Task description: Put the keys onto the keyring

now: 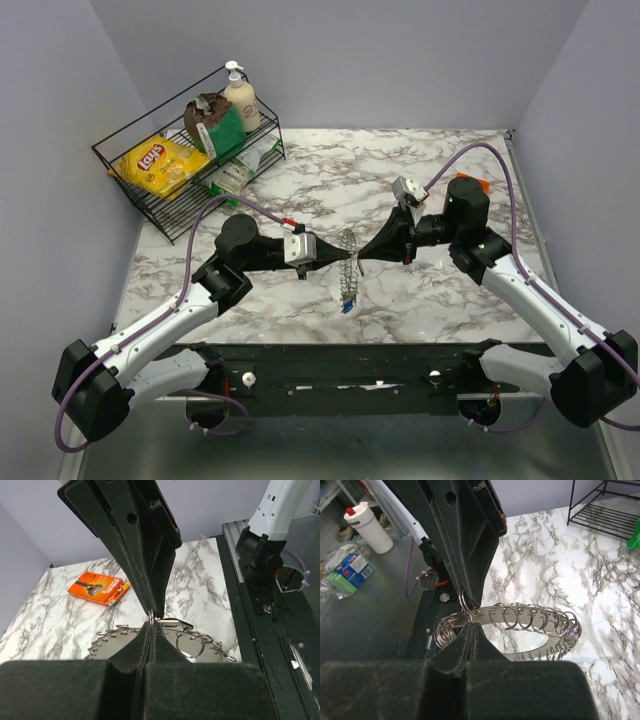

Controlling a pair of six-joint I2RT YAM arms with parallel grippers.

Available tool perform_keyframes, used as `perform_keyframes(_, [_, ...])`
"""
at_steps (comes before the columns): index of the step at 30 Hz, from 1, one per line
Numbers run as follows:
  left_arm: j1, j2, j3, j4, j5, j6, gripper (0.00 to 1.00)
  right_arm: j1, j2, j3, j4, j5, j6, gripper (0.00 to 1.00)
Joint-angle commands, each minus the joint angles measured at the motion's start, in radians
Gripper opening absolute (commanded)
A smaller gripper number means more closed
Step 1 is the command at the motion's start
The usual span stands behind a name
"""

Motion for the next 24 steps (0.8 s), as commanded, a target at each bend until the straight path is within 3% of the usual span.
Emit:
perform_keyframes(1, [0.000, -0.016, 0.025, 0.097, 0.012, -0.019, 0.00, -0.006, 0.015, 0.026, -0.027, -0.025, -0.015, 0.01])
perform_keyframes(15, [0.000, 0.016, 0.039, 0.194, 0.067, -0.092, 0.00, -0.003, 0.041, 0.033, -0.054, -0.019, -0.043, 0.01])
perform_keyframes(20, [-0.001, 0.032, 0.036, 0.215, 0.063, -0.111, 0.00, -0.003, -0.007, 0.019, -0.055, 0.037, -0.054, 0.26])
perform_keyframes(24, [-0.001, 0.016, 0.024, 0.208, 0.026, -0.088, 0.00, -0.003, -0.079, -0.002, -0.055, 0.110, -0.070, 0.55])
